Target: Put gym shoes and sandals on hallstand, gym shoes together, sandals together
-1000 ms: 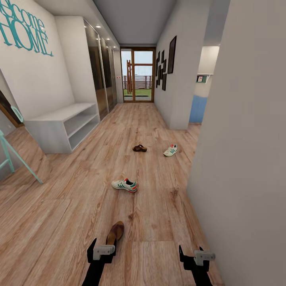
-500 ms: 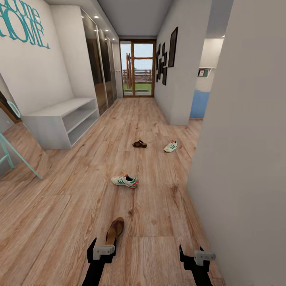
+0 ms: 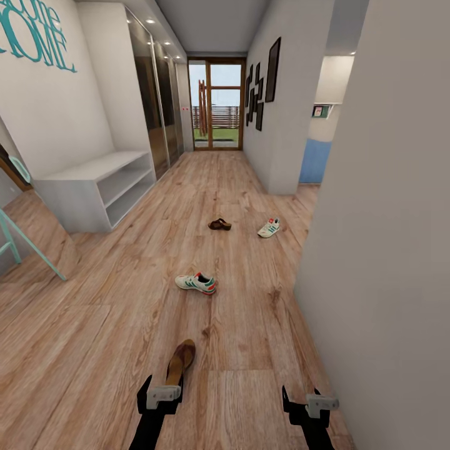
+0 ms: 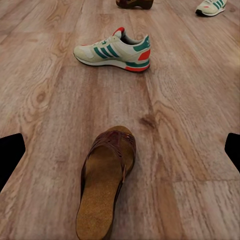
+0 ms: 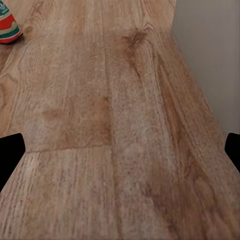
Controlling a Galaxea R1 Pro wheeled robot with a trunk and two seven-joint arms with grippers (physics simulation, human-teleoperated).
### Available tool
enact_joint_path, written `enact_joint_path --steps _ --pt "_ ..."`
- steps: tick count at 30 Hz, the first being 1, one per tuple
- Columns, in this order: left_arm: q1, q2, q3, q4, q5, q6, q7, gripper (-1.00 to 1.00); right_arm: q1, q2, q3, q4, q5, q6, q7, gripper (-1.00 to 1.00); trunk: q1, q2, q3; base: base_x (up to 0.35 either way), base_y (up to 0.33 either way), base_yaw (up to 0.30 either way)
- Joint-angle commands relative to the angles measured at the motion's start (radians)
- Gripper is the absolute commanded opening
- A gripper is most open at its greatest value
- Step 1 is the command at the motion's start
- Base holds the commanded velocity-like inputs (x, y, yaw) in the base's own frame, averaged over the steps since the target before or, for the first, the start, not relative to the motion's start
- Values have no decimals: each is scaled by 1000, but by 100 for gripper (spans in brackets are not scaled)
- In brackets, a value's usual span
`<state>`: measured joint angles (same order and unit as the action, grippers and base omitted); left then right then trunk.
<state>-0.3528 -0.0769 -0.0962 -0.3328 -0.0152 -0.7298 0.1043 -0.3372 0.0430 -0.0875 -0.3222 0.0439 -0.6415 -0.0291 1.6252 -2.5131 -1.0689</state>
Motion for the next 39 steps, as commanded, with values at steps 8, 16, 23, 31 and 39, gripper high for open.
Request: enact_joint_path --steps 8,16,23,31,39 --pt "0 0 1 0 0 1 0 100 1 0 0 0 0 -1 0 100 3 -1 -23 0 0 0" --pt "0 0 1 0 0 1 0 100 1 0 0 0 1 -1 0 100 6 -3 -54 0 0 0" --pt "0 0 1 0 0 2 0 100 1 -1 0 0 1 -1 0 100 9 -5 -81 0 0 0" --pt "0 0 1 0 1 1 0 100 1 -1 1 0 1 -1 0 100 13 -7 -112 0 0 0" --pt "0 0 1 0 0 1 0 100 1 -1 1 0 1 -1 0 100 17 -9 -143 0 0 0"
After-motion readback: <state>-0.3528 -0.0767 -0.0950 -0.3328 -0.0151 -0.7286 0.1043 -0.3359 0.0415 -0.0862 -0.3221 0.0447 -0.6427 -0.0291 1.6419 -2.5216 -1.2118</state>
